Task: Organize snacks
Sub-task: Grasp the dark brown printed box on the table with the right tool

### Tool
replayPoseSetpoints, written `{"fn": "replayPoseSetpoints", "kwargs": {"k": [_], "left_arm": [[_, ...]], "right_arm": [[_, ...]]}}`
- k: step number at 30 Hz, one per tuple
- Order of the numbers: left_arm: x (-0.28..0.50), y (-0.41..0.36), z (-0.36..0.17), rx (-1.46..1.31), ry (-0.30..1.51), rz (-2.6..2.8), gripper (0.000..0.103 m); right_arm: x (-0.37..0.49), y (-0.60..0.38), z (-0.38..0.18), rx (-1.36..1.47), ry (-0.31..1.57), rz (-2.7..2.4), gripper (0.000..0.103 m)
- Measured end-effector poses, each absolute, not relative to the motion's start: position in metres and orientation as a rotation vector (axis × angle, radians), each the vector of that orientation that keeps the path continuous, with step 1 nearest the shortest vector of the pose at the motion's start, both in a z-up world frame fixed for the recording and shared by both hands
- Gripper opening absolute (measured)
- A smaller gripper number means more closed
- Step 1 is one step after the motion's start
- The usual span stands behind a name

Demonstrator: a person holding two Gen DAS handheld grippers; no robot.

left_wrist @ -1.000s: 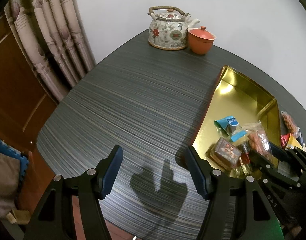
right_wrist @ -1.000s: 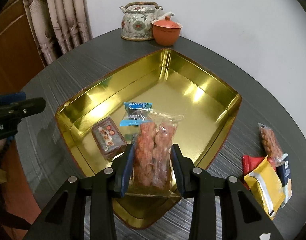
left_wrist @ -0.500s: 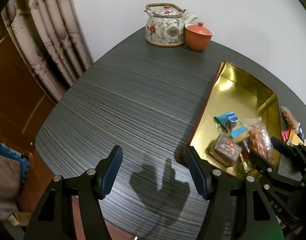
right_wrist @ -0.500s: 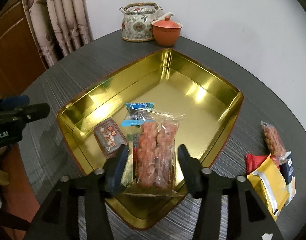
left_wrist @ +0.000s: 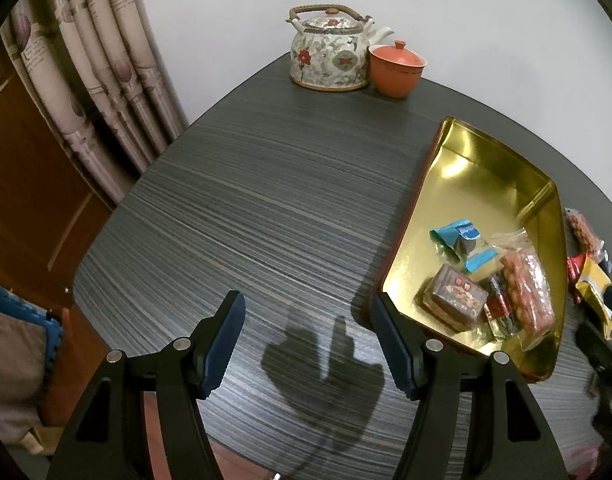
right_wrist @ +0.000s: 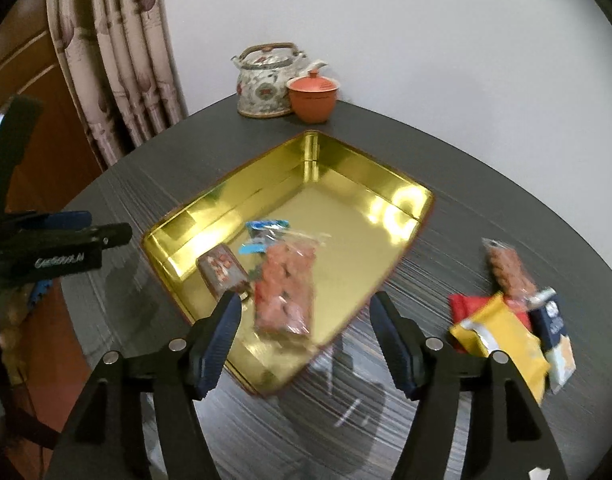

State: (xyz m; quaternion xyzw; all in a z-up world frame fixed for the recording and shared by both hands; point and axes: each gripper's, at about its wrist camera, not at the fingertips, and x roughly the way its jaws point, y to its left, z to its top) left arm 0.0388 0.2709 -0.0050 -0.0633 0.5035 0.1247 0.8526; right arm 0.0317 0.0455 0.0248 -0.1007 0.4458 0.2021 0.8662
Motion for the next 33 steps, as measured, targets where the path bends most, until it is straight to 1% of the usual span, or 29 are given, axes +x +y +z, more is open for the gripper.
{"fn": "replayPoseSetpoints", "kwargs": {"k": [8,16,22,33], "left_arm": [[0.038,0.269,-0.005,-0.111,1.061,0.258,0.066],[0.039,0.264,-0.005,-0.088,1.06,0.259,0.066],[0.039,0.26,-0.004,-0.077,1.058,0.247,0.067],[0.041,0.254,-0.006,-0.061,1.063,0.233,0.067]], "right_arm": [[0.003,-0.041,0.025,-0.195,0.975,0.279,0.065],[-0.024,-0.129,0.007,-0.098,1.07,0.094,0.065],[-0.039,-0.15,-0.011,-0.05,1.124,0.05,0.065],[-0.034,-0.149,-0.036,-0.007,1.172,0.035,0.065]]}}
